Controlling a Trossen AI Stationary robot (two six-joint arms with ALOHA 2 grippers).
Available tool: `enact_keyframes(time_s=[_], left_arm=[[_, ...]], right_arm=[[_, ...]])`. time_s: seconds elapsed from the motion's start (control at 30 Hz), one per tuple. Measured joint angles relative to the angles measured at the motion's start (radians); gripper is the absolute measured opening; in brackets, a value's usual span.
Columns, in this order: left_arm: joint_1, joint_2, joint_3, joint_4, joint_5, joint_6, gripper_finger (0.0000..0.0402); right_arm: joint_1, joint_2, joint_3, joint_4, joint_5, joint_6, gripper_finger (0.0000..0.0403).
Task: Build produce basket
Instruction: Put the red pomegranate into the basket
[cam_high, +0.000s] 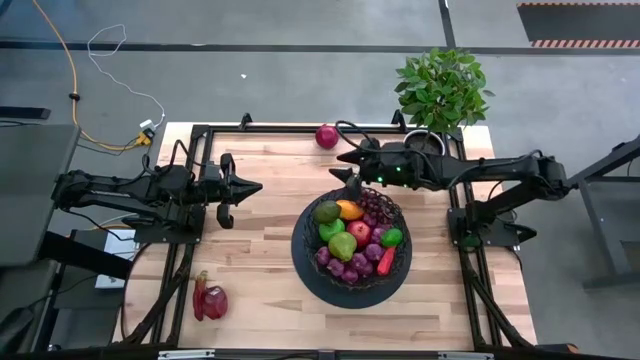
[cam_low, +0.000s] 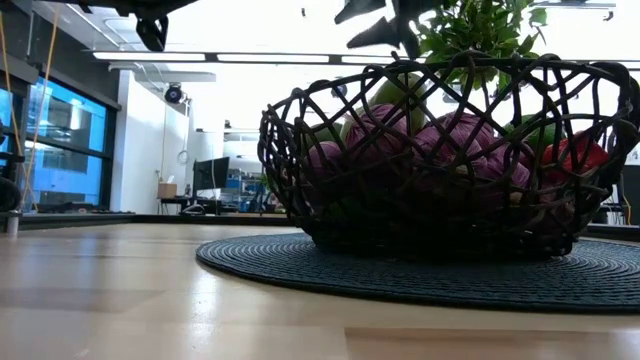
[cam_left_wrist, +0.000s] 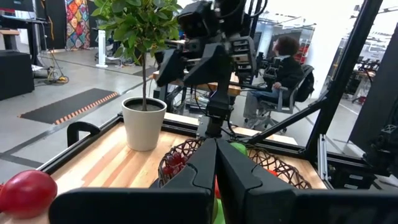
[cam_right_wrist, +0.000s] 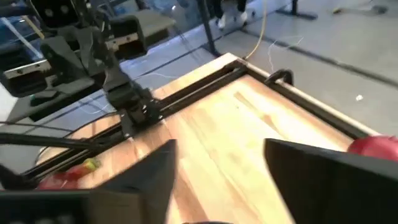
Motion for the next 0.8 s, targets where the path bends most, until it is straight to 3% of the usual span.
enact_keyframes(time_s=[0.17, 0.3, 0.43, 0.6, 0.8], left_arm=[[0.000, 0.000, 0.000, 0.000, 0.000, 0.000, 0.0000], [0.000, 0.000, 0.000, 0.005, -0.002, 0.000, 0.0000], [0.000, 0.000, 0.000, 0.006, -0.002, 0.000, 0.0000], [0.000, 0.000, 0.000, 0.006, -0.002, 0.000, 0.0000], [0.000, 0.000, 0.000, 0.006, -0.002, 0.000, 0.0000]], right_arm=[[-0.067, 0.012, 0.000, -0.027, -0.103, 0.041, 0.0328], [-0.117, 0.038, 0.003, -0.013, -0.106, 0.041, 0.0387], [-0.156, 0.108, 0.101, -0.068, -0.104, 0.017, 0.0393], [-0.224, 0.253, 0.315, -0.287, -0.015, -0.017, 0.0390], [-0.314, 0.471, 0.567, -0.523, 0.080, 0.092, 0.0390]])
